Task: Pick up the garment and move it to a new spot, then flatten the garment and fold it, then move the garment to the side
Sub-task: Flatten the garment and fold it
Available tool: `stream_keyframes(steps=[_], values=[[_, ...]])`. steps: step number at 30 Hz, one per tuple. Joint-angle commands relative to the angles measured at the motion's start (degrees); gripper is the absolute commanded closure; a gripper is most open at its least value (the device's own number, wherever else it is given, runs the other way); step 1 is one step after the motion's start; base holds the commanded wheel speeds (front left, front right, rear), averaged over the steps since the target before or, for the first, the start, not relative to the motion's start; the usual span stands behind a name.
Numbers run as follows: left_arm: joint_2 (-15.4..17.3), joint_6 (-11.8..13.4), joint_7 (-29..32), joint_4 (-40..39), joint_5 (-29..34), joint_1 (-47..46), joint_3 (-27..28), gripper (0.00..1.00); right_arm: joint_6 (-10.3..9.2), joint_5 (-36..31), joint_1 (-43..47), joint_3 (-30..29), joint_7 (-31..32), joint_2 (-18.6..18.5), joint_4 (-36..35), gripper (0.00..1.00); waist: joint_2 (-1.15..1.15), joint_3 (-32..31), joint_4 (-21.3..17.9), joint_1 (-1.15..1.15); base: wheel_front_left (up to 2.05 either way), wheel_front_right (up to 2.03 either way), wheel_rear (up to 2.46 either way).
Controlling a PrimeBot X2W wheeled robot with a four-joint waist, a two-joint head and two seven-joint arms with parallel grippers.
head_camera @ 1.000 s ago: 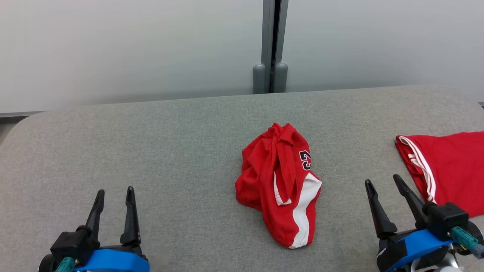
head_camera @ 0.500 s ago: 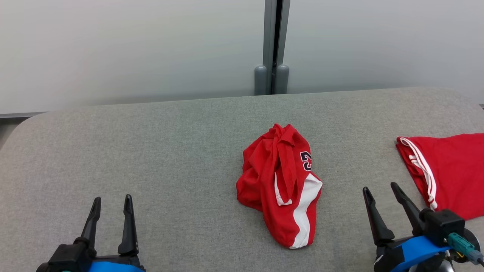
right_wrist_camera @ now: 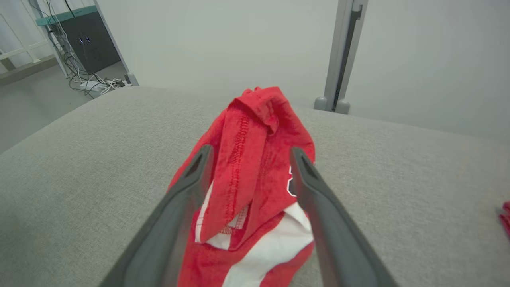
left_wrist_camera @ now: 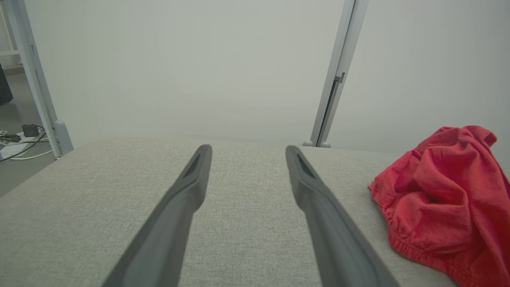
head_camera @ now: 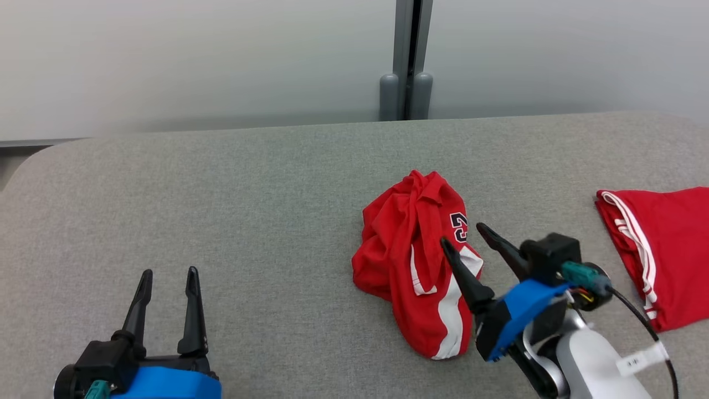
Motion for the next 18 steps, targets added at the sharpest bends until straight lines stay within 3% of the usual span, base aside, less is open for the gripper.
stream_keyframes(steps=[1, 5, 11, 12, 13, 18], values=[[-0.3, -0.3, -0.2, 0.0, 0.3, -1.3, 0.1, 0.0, 0.01, 1.1, -2.4, 0.8, 1.2, 0.6, 1.5, 0.0, 0.0, 0.9, 0.9, -0.01, 0.0, 0.0, 0.0], [-0.8, -0.8, -0.2, 0.0, 0.8, -2.7, -0.3, 0.0, 0.01, 2.5, -7.9, 2.2, 3.3, 1.1, 7.6, 0.0, 0.0, 2.6, 2.8, -0.01, 0.0, 0.0, 0.0], [-1.5, -1.2, -0.2, 0.8, 0.9, -3.6, -0.4, 0.0, 0.01, 0.4, -11.8, -1.0, 5.9, 2.4, 17.2, 0.0, 0.0, 4.0, 4.9, -0.01, 0.0, 0.0, 0.0], [-1.6, -1.3, -0.2, 0.9, 0.9, -3.7, -0.4, 0.0, 0.01, 0.6, -12.1, -1.0, 6.1, 2.7, 18.1, 0.12, 0.0, 4.1, 5.2, -0.01, 0.0, 0.0, 0.0], [-1.7, -1.4, -0.2, 1.0, 0.9, -3.8, -0.2, 0.0, 0.01, 0.6, -12.6, -0.7, 5.6, 2.8, 18.4, 1.0, 0.0, 4.2, 5.4, -0.01, 0.0, 0.0, 0.0], [-2.2, -1.5, -0.2, 1.3, 1.0, -3.7, 0.3, 0.0, 0.01, 2.9, -14.0, 0.5, 4.0, 3.2, 16.9, 1.0, 0.0, 3.6, 5.6, -0.01, 0.0, 0.0, 0.0]])
